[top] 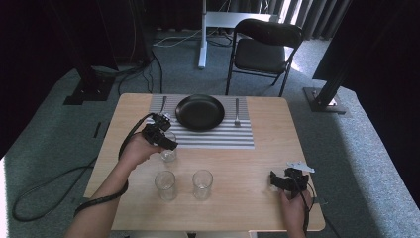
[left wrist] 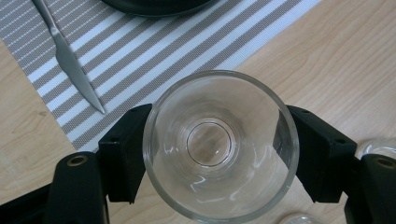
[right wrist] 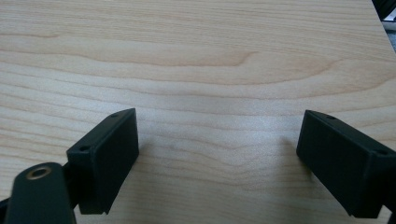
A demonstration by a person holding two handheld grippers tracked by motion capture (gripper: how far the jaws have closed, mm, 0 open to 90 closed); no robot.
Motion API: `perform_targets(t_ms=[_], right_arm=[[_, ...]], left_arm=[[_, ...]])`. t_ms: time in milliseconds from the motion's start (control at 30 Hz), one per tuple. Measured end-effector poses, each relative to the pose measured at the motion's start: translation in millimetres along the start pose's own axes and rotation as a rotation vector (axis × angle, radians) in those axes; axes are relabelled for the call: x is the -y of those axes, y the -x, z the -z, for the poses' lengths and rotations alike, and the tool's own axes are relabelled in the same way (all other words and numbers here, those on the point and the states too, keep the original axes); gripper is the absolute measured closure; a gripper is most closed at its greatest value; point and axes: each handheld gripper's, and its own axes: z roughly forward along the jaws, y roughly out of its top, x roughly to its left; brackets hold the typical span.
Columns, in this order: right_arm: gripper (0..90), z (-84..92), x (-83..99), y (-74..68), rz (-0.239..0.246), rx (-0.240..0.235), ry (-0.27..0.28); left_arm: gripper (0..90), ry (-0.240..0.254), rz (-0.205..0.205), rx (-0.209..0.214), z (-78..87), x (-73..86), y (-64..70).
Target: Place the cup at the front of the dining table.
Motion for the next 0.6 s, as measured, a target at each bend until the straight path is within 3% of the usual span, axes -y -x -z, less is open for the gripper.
perform_targets(t_ms=[300,467,600], right_arm=[[12.3,0.0,0.0,0.0,0.0,0.0,0.0],[12.3,0.0,0.0,0.0,0.0,0.0,0.0],[12.3,0.0,0.0,0.0,0.0,0.0,0.0]], left_arm=[[28.8,0.02,0.044,-0.031,-3.8,-22.3,-17.8],[28.7,0.031,0.08,-0.011,-8.0,-32.9,-29.9],[28.7,0.034,0.092,-0.032,-12.0,-38.9,-34.7]])
